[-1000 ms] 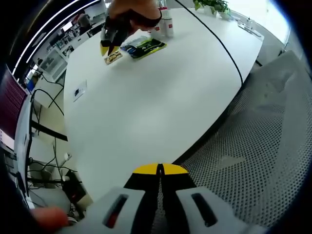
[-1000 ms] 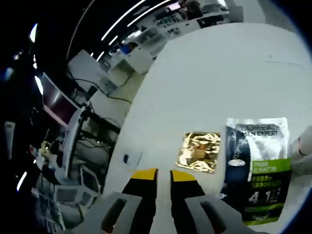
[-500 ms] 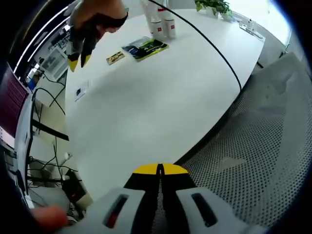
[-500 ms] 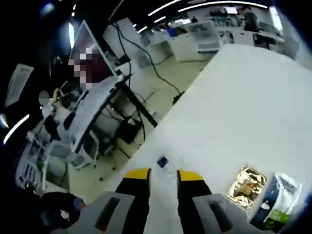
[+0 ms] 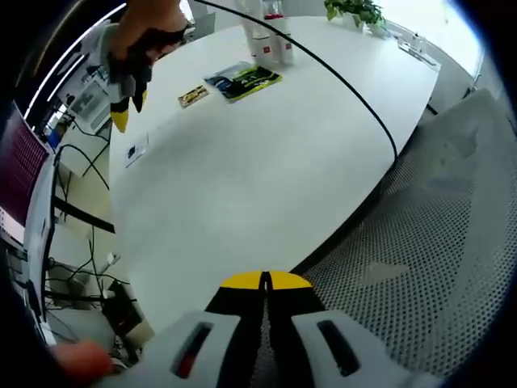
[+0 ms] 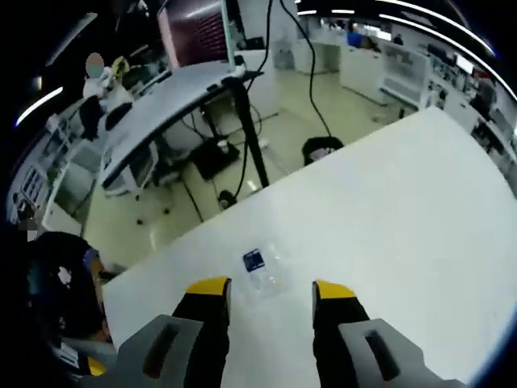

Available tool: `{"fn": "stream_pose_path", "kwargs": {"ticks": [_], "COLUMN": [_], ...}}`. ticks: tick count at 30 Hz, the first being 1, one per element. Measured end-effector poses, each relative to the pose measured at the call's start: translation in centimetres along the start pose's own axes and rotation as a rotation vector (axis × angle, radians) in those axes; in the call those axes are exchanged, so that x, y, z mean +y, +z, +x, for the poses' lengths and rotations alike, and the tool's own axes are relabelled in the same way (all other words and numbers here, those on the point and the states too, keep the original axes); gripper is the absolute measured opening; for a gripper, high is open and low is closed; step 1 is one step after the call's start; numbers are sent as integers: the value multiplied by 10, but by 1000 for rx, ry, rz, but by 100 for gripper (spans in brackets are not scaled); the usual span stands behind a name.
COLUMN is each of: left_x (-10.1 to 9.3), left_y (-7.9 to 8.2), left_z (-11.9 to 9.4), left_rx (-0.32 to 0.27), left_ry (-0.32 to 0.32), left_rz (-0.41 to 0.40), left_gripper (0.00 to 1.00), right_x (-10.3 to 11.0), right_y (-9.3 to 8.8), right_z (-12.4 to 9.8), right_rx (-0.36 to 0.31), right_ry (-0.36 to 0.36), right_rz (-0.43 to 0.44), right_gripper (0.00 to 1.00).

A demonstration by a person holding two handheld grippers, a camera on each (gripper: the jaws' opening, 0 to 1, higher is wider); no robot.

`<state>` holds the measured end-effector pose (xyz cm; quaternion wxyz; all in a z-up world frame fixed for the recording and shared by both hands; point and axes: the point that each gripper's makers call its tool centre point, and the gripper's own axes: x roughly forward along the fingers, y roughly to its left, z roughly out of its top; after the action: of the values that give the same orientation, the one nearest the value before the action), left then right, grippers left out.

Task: Arrange the skincare products in the storage area until every visible bottle or jar stands upright without overlapping.

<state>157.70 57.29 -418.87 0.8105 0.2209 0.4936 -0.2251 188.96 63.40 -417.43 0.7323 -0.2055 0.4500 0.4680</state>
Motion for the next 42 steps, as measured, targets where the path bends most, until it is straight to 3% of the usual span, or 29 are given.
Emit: {"fn": "stream_pose_path", "kwargs": {"ticks": [11, 17, 19, 25, 29, 37, 42], "left_x": [0, 0, 0, 1, 1, 1, 1], "left_y": [0, -1, -1, -1, -2, -2, -2], "left_z": [0, 1, 1, 1, 1, 1, 2], "left_rx": [-1, -1, -1, 0, 0, -2, 1], "left_ry": [0, 0, 0, 0, 0, 0, 0], "left_rz": [-4, -6, -6, -8, -9, -11, -11], "left_gripper": [0, 0, 0, 0, 0, 0, 0], "right_x": [-8, -11, -4, 0, -5, -3, 9], "right_y": [-3, -15, -21, -25, -28, -25, -19], "right_z": [12, 17, 16, 18, 23, 26, 35], "right_rx": [75, 162, 202, 230, 268, 264, 250], "right_ry": [-8, 22, 70, 92, 99, 102, 110], "right_rz": [-112, -204, -236, -294, -365, -369, -373], "right_gripper": [47, 55, 59, 68, 66, 67, 65]}}
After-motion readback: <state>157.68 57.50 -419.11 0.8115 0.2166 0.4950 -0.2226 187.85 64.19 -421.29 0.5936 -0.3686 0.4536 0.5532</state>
